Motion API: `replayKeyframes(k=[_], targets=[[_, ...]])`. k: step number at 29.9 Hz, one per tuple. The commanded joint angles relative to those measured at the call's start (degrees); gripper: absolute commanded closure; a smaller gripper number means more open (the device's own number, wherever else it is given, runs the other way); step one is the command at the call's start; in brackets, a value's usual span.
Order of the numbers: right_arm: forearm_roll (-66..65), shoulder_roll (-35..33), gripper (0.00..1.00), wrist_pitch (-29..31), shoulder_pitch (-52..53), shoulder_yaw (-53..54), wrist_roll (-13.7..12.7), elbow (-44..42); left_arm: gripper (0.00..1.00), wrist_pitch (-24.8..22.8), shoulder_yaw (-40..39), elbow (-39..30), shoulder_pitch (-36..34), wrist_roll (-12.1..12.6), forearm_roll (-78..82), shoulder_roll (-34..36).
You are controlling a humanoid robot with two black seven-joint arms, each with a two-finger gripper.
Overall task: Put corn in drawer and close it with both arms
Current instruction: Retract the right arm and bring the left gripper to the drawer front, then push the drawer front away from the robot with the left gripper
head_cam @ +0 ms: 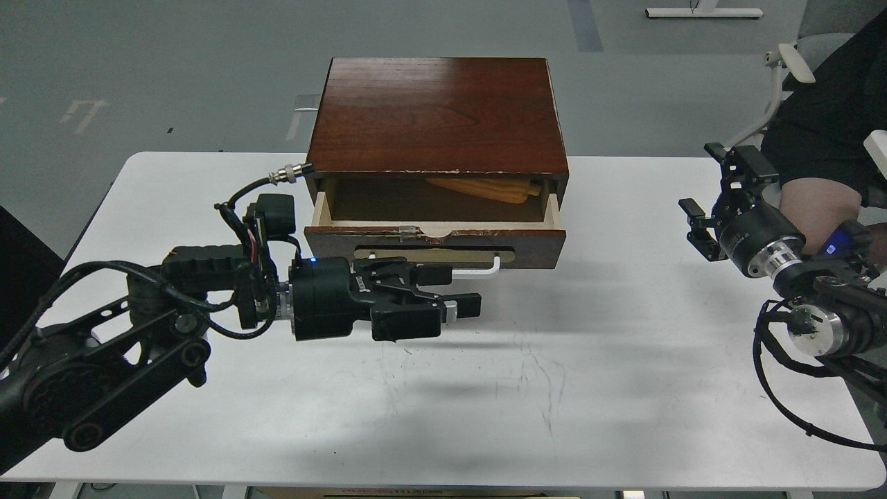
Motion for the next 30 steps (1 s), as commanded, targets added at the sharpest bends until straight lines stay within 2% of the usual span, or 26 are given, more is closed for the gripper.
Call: replayKeyframes(k=[1, 3, 5, 6, 13, 17, 20, 30], targets=[[-0.1, 0.0, 0.0, 0.0, -0.4, 0.0, 0.0, 0.1, 0.49, 2.0, 3.0, 1.4, -0.1, 0.0, 1.0, -0.1], [0.0, 0.0, 0.0, 0.0, -0.5, -0.2, 0.0, 0.1, 0.76, 2.7, 3.8, 2.1, -0.1, 0.0, 0.9, -0.2], [0.0, 0.0, 0.0, 0.0, -0.6, -0.4, 0.0, 0.1, 0.91, 2.8, 3.8, 2.5, 0.2, 0.0, 0.9, -0.2], [0.0, 0.0, 0.0, 0.0, -0.6, -0.5, 0.0, 0.1, 1.0, 3.0, 3.8, 2.8, 0.5, 0.8, 0.7, -0.3], [-0.1, 0.1, 0.0, 0.0, -1.0, -0.7, 0.0, 0.1, 1.0, 3.5, 4.1, 6.3, 0.6, 2.8, -0.2, -1.2], [-0.1, -0.1, 0.0, 0.0, -1.0, -0.9, 0.0, 0.1, 1.0, 1.5, 4.1, 9.8, 0.6, 5.9, -8.0, -1.5], [-0.2, -0.1, 0.0, 0.0, -1.0, -1.0, 0.0, 0.0, 1.0, 1.4, 4.1, 11.0, 0.7, 6.9, -12.3, -1.4], [-0.2, -0.1, 0.0, 0.0, -1.4, -1.0, 0.0, 0.0, 1.0, 1.5, 4.0, 12.7, 0.5, 7.5, -18.0, -0.9]])
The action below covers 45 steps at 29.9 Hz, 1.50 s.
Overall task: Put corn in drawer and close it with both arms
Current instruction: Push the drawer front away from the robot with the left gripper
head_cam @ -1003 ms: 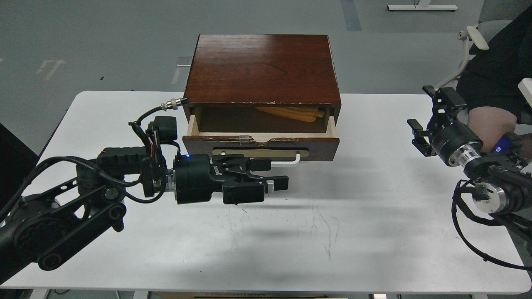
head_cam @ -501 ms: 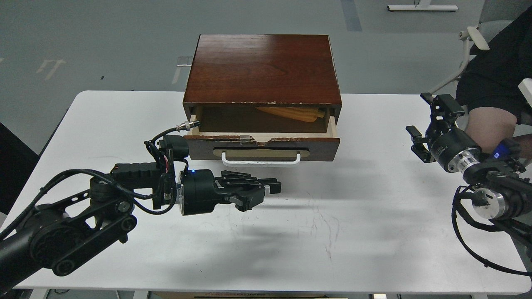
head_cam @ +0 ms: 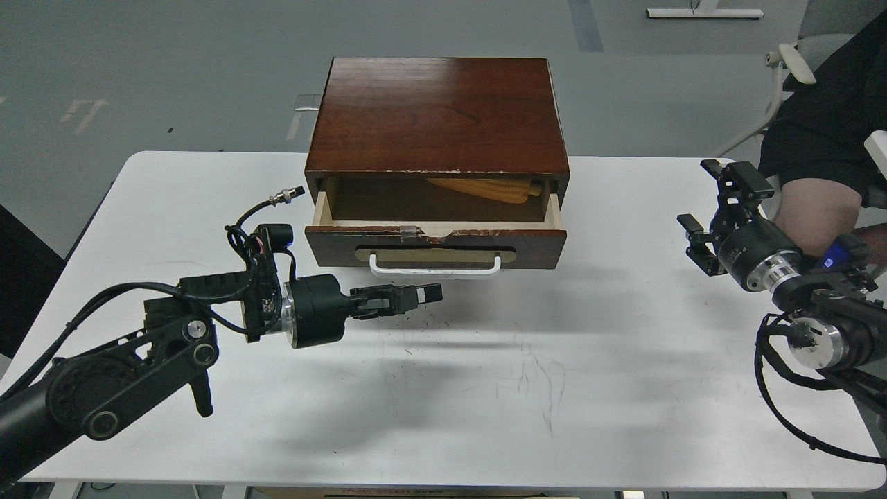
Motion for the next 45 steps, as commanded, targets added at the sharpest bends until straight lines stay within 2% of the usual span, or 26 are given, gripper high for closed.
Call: replayKeyframes(k=[1, 34, 36, 45], targets=[[0.0, 0.0, 0.0, 0.0, 0.0, 0.0, 0.0, 0.0, 1.0, 0.1, -0.2, 0.9, -0.1, 0.1, -0.5, 0.1], [-0.1, 0.0, 0.0, -0.3, -1.3, 0.0, 0.0, 0.0, 1.0, 1.0, -1.2, 5.9, -0.8, 0.1, -1.7, -0.3], [-0.1, -0.1, 0.0, -0.4, -1.4, 0.0, 0.0, 0.0, 1.0, 3.2, -1.3, 6.6, -0.8, 0.1, -1.7, -0.3], [-0.1, -0.1, 0.0, -0.4, -1.8, 0.0, 0.0, 0.0, 1.0, 5.4, -1.2, 8.4, -0.8, 0.2, -1.7, -1.0]])
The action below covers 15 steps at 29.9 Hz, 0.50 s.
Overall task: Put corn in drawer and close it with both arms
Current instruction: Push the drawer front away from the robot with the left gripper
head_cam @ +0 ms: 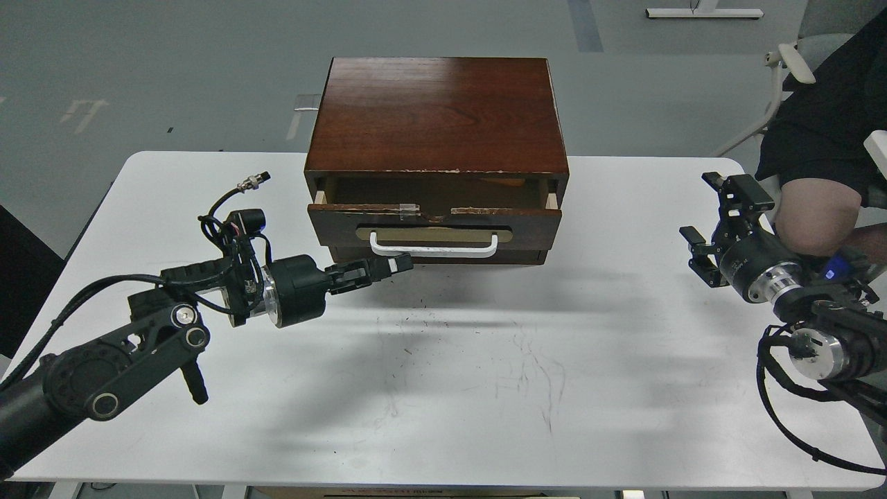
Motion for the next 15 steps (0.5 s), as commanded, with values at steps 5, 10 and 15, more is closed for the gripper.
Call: replayKeyframes(k=[5, 10, 15], targets=[[0.0, 0.0, 0.0, 0.0, -0.4, 0.2, 0.0, 0.0, 1.0, 1.4, 0.0, 1.6, -0.1, 0.1, 0.0, -1.0], [0.0, 0.0, 0.0, -0.1, -0.5, 0.1, 0.0, 0.0, 1.0, 3.5, 0.0, 2.6, -0.2, 0.3, 0.0, -1.6], [0.0, 0.0, 0.0, -0.2, -0.6, 0.0, 0.0, 0.0, 1.0, 4.7, 0.0, 3.7, -0.6, 0.4, -0.1, -3.0]])
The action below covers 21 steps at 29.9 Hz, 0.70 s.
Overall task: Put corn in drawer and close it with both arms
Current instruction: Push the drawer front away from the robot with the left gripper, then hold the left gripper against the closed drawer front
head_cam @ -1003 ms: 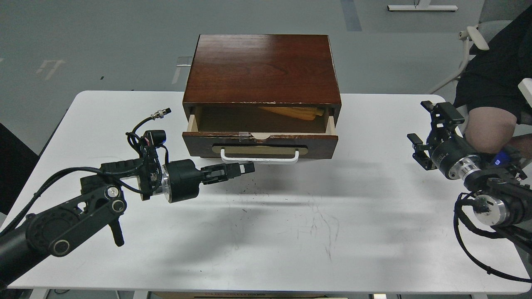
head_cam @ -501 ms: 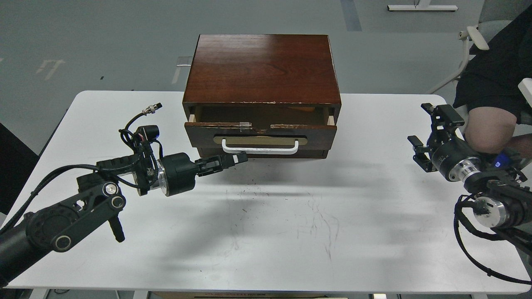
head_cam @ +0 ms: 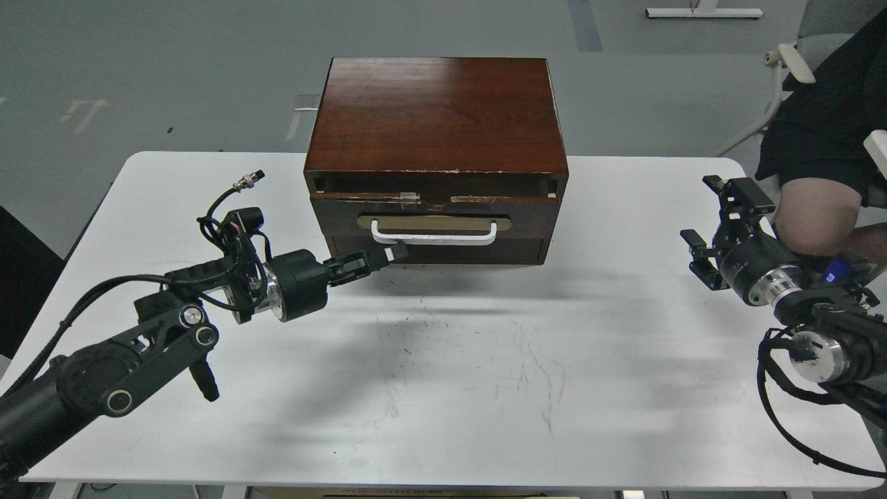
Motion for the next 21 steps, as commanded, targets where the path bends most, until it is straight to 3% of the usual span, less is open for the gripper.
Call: replayKeyframes(k=[1, 21], targets=[[0.0, 0.0, 0.0, 0.0, -0.3, 0.0, 0.0, 0.0, 1.0, 0.5, 0.0, 0.4, -0.3, 0.0, -0.1, -0.6], [0.0, -0.1, 0.0, -0.1, -1.2, 0.4, 0.0, 0.0, 1.0, 0.7, 0.0, 3.0, -2.1, 0.6, -1.3, -1.7]])
